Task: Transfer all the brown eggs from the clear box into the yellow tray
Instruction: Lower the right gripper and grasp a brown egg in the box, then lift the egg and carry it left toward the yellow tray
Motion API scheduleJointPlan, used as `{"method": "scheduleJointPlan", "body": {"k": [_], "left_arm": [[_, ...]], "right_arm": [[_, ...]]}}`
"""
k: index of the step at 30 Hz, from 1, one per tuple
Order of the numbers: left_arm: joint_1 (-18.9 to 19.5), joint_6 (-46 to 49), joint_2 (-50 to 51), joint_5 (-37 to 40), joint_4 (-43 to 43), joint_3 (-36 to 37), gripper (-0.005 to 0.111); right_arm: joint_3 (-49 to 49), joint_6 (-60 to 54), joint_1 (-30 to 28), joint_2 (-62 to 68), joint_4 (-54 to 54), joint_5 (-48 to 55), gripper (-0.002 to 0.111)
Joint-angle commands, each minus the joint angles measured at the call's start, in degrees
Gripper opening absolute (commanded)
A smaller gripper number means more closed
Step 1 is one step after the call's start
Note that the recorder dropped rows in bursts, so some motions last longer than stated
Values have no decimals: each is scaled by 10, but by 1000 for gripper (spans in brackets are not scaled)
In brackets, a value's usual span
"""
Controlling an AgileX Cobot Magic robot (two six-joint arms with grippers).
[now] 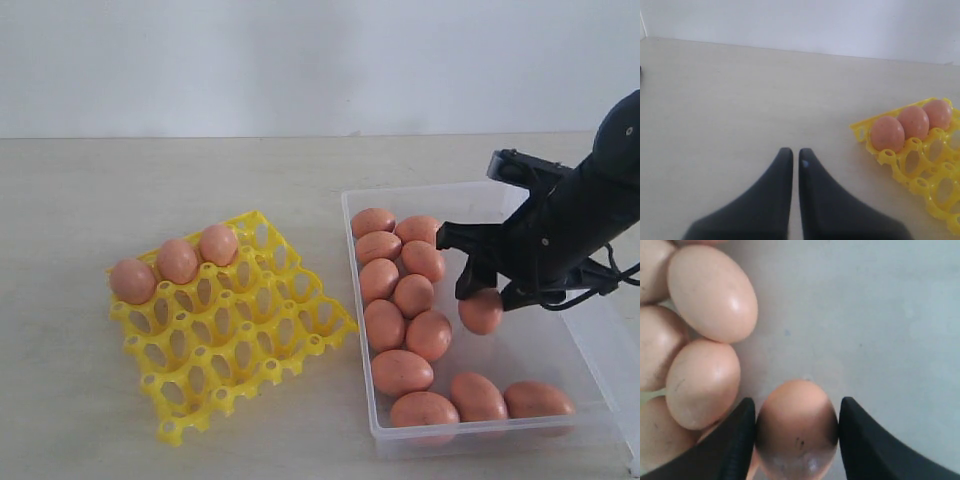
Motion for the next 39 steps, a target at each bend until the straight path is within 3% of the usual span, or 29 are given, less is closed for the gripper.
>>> {"method": "scheduleJointPlan", "body": {"k": [1,12,20,25,32,36,39], "left_arm": [[2,3,-2,-2,-1,1,4],[2,3,-2,-2,-1,1,4],[2,3,-2,-2,-1,1,4],[2,3,-2,-2,-1,1,4],[2,3,-2,-2,-1,1,4],[2,3,-2,-2,-1,1,4],[2,3,-2,-2,-1,1,4]], "right_arm": [[2,-28,-2,-24,-5,-24,0],[2,-74,-2,-31,-5,-57,0],[27,-74,9,-74,10,-200,0],[74,-75,59,-130,9,-332,0],[84,-77,161,-133,-46,-417,0],[84,-65,199,-133,-56,-481,0],[84,-33,211,-132,-121,-504,0]]}}
